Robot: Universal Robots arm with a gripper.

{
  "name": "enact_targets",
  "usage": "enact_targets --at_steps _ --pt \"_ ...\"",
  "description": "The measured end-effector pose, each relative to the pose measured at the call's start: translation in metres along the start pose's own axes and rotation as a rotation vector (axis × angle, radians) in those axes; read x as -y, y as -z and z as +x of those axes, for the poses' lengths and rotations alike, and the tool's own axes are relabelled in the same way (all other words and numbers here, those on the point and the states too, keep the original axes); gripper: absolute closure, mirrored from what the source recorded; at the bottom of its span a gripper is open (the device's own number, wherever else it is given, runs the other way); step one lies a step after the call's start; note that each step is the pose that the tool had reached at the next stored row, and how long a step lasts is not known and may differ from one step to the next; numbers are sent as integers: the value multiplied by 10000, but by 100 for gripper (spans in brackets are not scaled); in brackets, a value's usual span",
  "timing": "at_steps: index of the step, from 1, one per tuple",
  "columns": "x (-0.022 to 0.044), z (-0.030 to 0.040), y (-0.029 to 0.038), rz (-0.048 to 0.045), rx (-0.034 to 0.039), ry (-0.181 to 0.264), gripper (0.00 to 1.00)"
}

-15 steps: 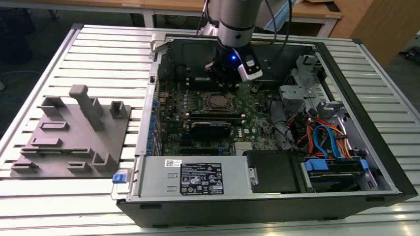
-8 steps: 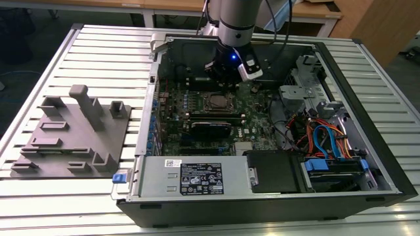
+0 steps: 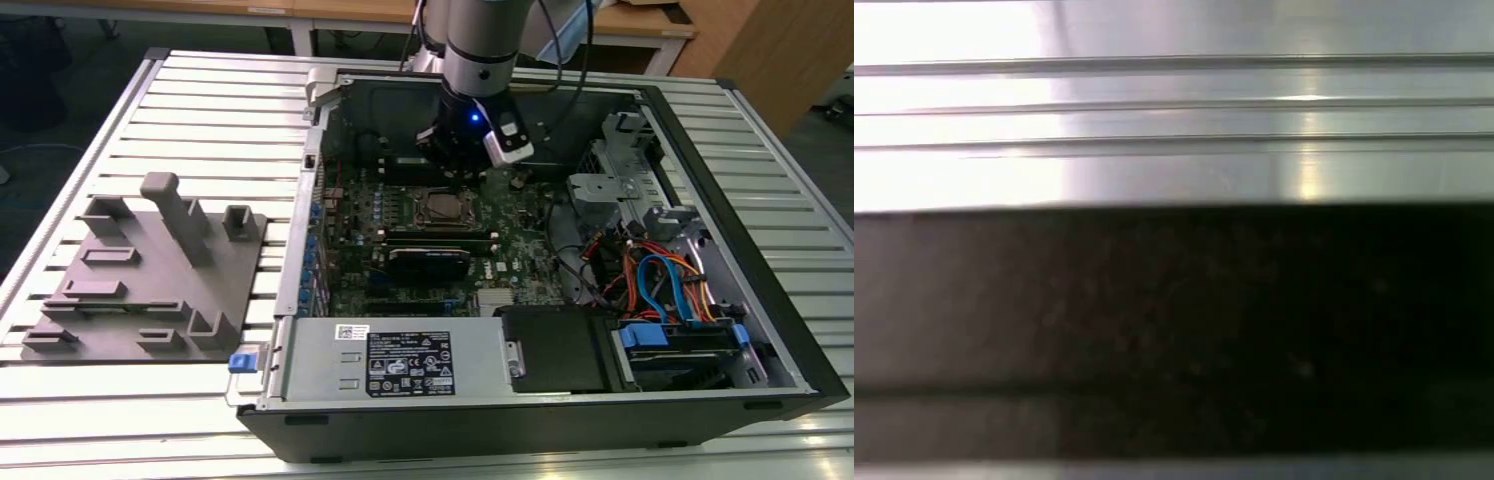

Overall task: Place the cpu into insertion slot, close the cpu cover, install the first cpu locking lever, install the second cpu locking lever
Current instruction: 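Install the first cpu locking lever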

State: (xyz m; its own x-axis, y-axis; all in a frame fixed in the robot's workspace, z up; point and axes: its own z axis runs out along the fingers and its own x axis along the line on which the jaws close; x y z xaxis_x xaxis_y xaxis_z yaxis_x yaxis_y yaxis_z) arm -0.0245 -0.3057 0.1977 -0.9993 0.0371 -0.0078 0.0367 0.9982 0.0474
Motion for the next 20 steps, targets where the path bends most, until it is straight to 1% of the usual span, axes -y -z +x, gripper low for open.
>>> enact_targets --at_steps 4,8,11,12,16,18,20 --pt "0 0 -3 13 -1 0 89" --pt "-2 0 32 10 1 0 89" --pt "-3 -1 33 18 3 1 89" --pt "-2 0 29 69 4 -1 89" --pt "1 0 7 357 11 4 89" --pt "0 -1 -5 424 13 4 89" --pt "1 -1 -14 469 15 6 89"
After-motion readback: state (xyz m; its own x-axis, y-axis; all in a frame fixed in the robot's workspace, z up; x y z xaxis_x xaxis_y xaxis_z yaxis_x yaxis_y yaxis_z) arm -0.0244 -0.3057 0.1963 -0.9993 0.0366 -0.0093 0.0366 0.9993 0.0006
